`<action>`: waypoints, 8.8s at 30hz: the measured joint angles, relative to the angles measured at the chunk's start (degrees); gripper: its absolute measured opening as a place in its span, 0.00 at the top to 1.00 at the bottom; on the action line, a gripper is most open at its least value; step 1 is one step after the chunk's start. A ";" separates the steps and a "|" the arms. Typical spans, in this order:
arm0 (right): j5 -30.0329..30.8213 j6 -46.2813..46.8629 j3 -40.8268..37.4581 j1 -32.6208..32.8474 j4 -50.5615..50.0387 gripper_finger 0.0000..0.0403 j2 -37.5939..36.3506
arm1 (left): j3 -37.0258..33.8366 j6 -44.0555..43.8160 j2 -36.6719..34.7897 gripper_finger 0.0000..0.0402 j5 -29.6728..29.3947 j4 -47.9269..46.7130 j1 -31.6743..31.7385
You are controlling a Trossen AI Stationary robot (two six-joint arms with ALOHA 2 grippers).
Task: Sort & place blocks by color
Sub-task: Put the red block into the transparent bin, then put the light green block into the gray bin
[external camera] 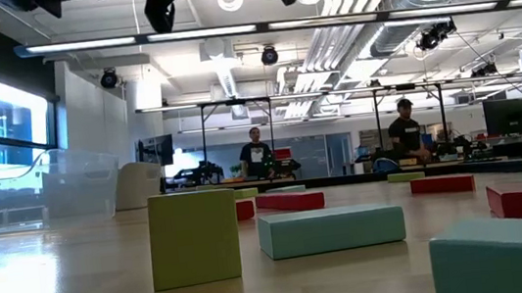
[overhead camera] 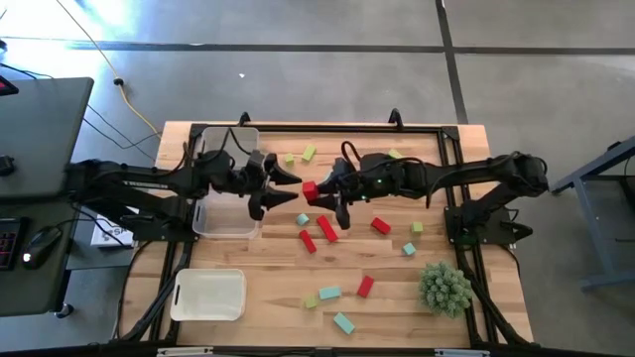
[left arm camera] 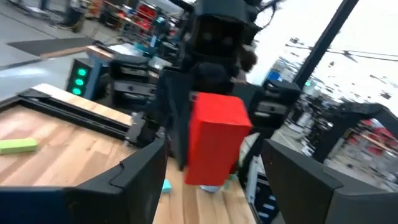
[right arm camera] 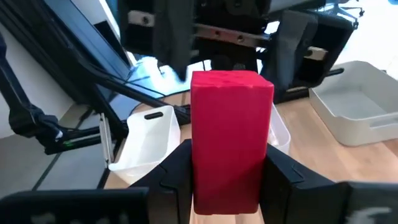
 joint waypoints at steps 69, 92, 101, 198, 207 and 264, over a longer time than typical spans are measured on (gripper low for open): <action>4.50 5.32 3.88 -1.92 -6.83 0.42 0.80 | -0.02 14.29 -0.87 0.73 -2.98 -9.81 0.13; 9.02 5.35 4.76 -3.54 -8.58 0.41 0.80 | -0.02 5.31 -13.81 0.73 -12.08 -66.26 0.17; 9.02 7.17 4.72 -7.16 -13.58 0.41 0.80 | -0.02 1.03 -13.79 0.73 -14.85 -75.60 0.17; 2.42 -18.94 4.66 -54.66 -59.82 0.41 24.54 | -0.02 -25.42 -15.30 0.48 -7.08 -78.06 0.17; 2.55 -19.48 4.66 -53.02 -59.98 0.41 25.30 | 0.00 -26.12 -19.06 0.48 -9.52 -66.30 0.16; -15.11 -7.13 4.53 -34.93 -63.09 0.76 17.74 | 0.00 -8.08 -19.54 0.48 -14.35 -49.75 2.80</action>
